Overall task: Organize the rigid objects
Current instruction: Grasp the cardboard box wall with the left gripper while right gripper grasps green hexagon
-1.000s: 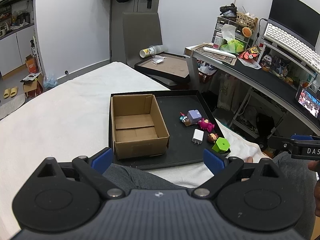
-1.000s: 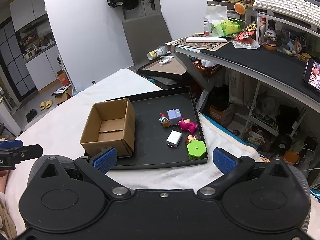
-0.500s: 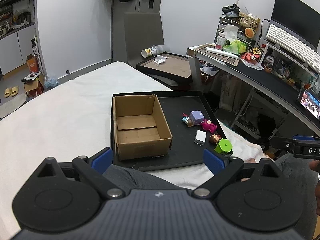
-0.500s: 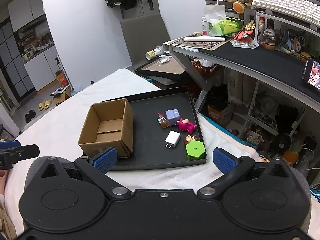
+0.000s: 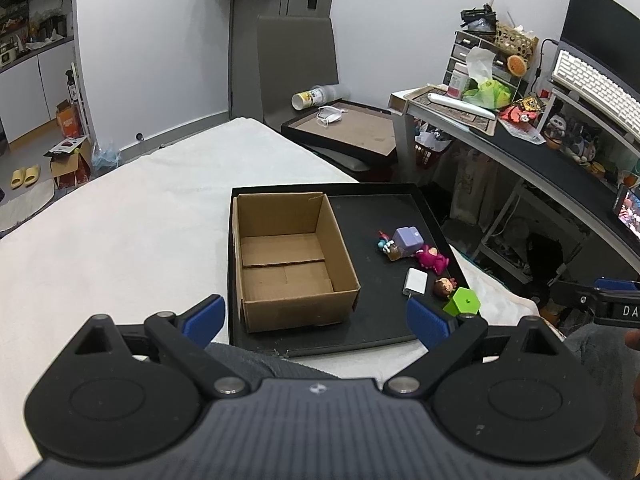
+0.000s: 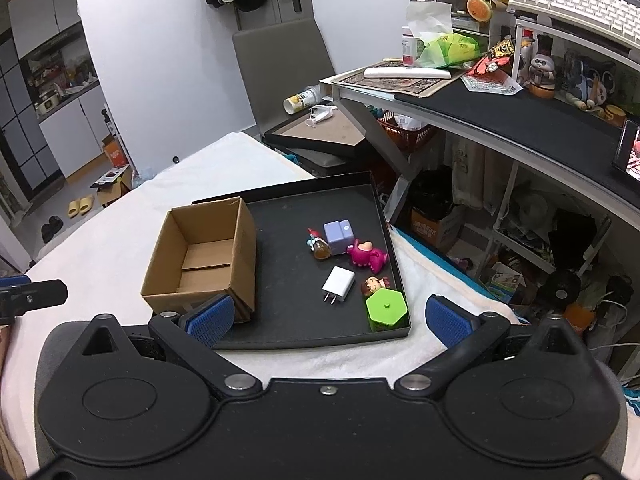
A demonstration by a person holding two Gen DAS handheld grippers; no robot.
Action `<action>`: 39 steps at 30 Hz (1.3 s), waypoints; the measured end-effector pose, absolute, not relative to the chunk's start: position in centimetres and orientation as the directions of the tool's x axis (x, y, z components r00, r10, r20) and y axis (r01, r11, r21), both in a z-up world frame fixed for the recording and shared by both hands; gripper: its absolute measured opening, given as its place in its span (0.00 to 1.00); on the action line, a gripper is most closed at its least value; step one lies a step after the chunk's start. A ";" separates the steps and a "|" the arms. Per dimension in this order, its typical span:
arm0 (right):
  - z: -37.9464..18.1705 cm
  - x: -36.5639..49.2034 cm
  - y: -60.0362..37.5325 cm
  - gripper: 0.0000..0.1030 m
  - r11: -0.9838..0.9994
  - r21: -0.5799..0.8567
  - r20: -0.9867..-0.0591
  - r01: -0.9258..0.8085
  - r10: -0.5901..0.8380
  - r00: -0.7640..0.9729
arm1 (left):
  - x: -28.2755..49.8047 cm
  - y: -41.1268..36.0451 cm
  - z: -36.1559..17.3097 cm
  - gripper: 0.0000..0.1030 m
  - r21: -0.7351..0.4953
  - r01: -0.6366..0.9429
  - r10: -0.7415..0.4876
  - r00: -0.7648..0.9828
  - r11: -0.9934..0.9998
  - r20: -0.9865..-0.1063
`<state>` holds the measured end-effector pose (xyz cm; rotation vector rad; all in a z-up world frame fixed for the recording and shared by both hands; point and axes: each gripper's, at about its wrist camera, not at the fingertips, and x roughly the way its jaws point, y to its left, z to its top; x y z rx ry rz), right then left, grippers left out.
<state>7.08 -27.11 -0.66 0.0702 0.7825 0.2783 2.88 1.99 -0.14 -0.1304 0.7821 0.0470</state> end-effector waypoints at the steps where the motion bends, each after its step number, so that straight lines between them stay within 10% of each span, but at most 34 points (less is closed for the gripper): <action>1: -0.8 7.4 -27.1 1.00 0.962 0.165 -0.689 -0.218 0.271 0.672 | 3.1 2.1 -0.3 0.94 -0.099 -0.091 -0.006 0.706 0.991 -0.708; 39: -9.2 19.5 -27.8 0.90 0.958 0.270 -0.797 -0.101 0.281 0.534 | 13.8 7.9 -8.8 0.90 -0.094 -0.199 0.039 0.577 0.976 -0.816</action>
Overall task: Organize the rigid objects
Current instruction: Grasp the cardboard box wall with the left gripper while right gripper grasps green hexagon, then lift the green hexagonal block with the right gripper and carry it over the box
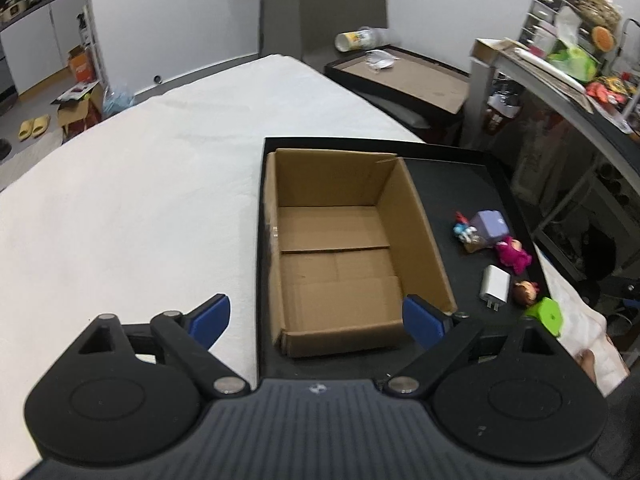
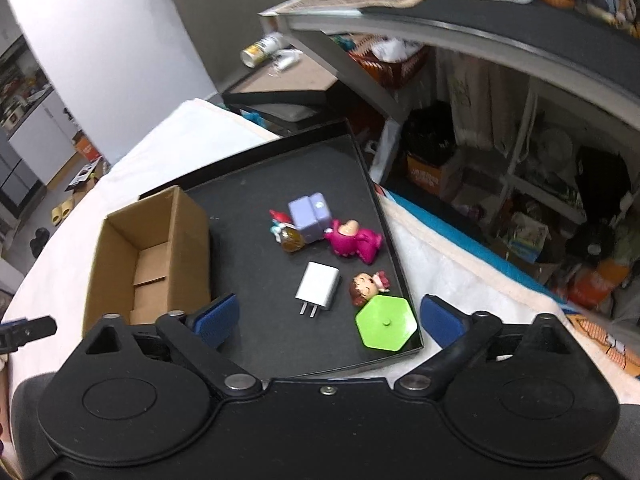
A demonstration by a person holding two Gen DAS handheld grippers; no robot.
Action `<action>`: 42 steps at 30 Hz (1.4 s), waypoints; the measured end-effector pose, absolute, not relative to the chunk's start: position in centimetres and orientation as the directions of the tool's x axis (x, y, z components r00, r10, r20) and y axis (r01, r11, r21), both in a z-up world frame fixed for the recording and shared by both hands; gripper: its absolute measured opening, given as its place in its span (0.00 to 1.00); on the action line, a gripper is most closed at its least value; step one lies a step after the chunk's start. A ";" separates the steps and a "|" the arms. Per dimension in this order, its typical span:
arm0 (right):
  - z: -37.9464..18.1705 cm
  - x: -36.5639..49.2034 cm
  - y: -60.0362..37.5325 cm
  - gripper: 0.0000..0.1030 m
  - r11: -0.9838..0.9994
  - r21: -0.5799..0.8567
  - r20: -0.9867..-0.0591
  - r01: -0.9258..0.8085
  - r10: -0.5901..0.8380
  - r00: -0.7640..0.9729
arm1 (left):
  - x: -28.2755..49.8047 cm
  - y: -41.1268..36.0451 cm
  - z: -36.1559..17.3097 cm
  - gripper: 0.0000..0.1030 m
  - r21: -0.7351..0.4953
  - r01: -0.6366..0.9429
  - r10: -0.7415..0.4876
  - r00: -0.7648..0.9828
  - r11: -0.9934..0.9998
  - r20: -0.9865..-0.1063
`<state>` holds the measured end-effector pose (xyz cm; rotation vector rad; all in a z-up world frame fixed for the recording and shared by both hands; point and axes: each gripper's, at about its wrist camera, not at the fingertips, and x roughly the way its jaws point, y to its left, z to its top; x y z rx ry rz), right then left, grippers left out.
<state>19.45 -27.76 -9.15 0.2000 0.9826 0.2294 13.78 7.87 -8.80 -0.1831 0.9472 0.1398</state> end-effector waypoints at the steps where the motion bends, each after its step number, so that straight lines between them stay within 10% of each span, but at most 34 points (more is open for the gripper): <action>1: -9.5 19.7 -28.0 0.88 0.956 0.279 -0.801 -0.088 0.282 0.528 | 14.1 8.2 -9.1 0.88 -0.096 -0.205 0.040 0.573 0.974 -0.819; 25: -18.7 24.9 -29.8 0.60 0.916 0.341 -0.915 0.213 0.271 0.300 | 17.6 12.0 -16.5 0.32 -0.201 -0.284 -0.050 0.461 0.938 -0.886; 42: -20.6 26.2 -27.7 0.55 0.961 0.215 -0.946 0.173 0.161 0.280 | 19.6 12.5 -18.6 0.16 -0.178 -0.313 -0.049 0.380 0.933 -0.924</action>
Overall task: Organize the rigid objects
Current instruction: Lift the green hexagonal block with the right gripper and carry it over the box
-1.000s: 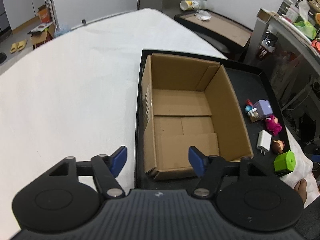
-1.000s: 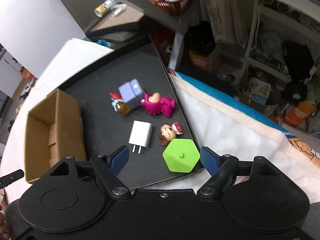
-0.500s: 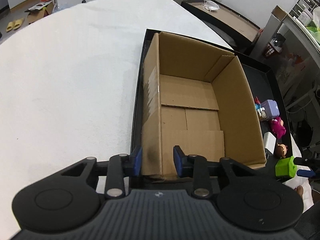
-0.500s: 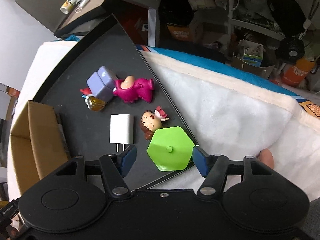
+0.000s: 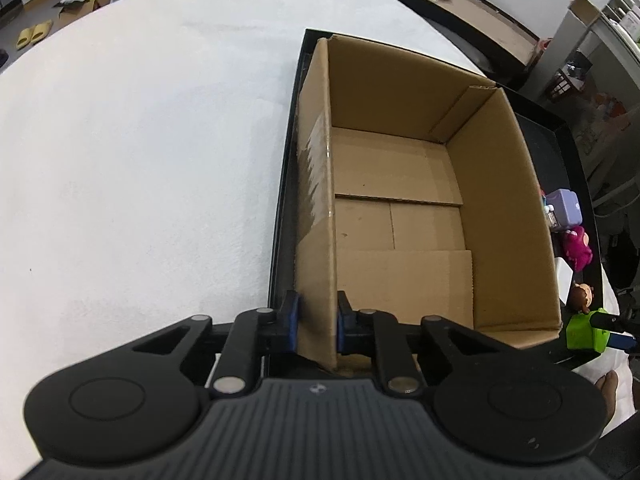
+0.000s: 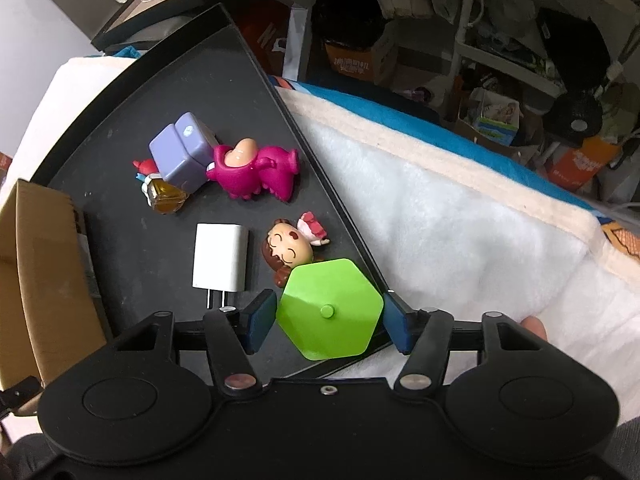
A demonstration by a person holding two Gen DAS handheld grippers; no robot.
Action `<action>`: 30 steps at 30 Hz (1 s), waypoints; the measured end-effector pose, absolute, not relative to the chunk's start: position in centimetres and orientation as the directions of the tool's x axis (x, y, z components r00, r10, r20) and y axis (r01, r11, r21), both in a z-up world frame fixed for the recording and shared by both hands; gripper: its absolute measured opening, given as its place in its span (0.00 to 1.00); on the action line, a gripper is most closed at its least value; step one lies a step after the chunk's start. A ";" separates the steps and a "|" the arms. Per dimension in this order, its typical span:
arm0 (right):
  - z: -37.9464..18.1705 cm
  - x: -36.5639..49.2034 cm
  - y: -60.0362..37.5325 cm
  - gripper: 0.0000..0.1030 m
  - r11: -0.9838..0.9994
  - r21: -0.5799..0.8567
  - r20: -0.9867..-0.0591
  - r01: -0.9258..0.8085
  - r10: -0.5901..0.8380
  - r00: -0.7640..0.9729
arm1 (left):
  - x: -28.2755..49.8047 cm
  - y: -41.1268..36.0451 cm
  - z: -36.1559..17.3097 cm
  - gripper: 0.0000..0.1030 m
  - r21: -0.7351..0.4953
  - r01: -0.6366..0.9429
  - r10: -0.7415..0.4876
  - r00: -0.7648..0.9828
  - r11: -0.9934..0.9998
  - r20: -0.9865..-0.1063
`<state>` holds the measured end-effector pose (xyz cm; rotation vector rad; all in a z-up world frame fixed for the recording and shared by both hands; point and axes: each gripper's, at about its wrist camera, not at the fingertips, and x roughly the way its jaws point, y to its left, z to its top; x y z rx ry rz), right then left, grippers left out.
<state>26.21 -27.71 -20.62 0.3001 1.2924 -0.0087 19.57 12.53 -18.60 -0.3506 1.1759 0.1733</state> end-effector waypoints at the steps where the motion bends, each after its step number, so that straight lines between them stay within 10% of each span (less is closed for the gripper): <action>1: -20.6 26.2 -27.5 0.55 0.966 0.204 -0.947 0.160 0.153 0.283 | 19.6 12.6 -18.6 0.16 -0.180 -0.317 -0.050 0.378 0.931 -0.925; 30: -12.4 26.5 -21.3 0.54 0.975 0.218 -0.880 -0.028 0.209 0.427 | 19.1 12.5 -18.4 0.17 -0.193 -0.270 -0.075 0.392 0.943 -0.917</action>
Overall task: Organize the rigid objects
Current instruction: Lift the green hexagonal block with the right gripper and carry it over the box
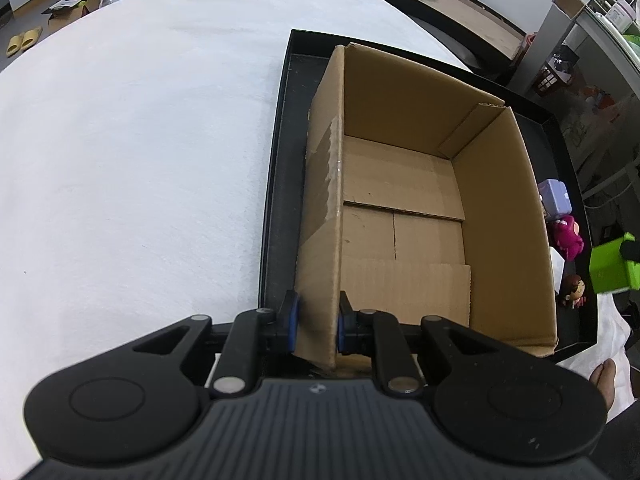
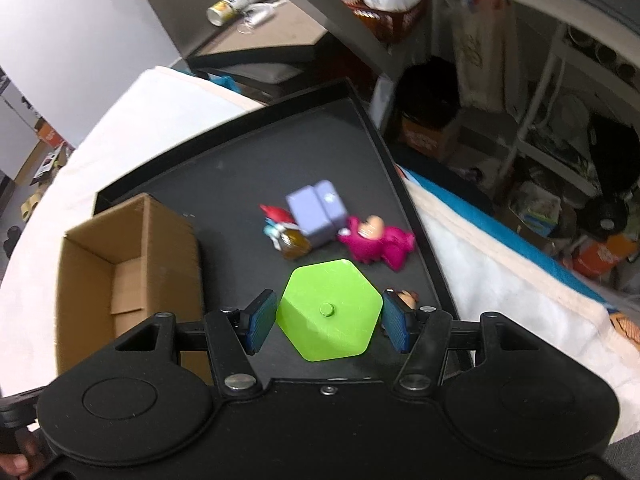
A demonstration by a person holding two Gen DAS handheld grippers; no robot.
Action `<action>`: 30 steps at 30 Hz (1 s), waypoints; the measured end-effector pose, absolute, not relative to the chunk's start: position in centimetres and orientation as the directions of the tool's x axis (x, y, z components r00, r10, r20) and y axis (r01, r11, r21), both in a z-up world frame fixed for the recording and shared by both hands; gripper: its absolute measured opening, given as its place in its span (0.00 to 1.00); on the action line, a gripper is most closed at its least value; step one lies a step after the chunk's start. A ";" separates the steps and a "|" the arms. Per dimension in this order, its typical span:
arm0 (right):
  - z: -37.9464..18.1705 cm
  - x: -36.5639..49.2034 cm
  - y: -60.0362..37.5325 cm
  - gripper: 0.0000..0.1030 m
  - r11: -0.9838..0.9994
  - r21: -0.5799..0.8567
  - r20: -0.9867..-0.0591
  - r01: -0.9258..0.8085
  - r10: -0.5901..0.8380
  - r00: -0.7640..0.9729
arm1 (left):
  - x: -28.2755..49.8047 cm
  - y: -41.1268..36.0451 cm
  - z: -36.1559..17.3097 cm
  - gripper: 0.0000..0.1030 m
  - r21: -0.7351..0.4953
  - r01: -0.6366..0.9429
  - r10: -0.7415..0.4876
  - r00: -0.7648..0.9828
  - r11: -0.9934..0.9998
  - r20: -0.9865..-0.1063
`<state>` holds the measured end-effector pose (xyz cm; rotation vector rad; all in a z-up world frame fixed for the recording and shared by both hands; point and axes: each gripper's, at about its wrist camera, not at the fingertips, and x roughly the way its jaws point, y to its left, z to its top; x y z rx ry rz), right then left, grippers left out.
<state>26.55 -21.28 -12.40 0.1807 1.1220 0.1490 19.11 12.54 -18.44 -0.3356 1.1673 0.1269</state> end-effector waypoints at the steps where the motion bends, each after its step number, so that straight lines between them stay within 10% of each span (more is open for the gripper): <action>1: -12.0 26.6 -20.9 0.54 0.975 0.218 -0.877 -0.037 0.212 0.432 | 19.1 12.6 -18.5 0.17 -0.195 -0.270 -0.077 0.391 0.943 -0.917; 30: -7.7 27.3 -9.0 0.54 0.937 0.238 -0.824 -0.256 0.334 0.458 | 18.9 13.4 -19.2 0.17 -0.257 -0.277 -0.133 0.399 0.926 -0.907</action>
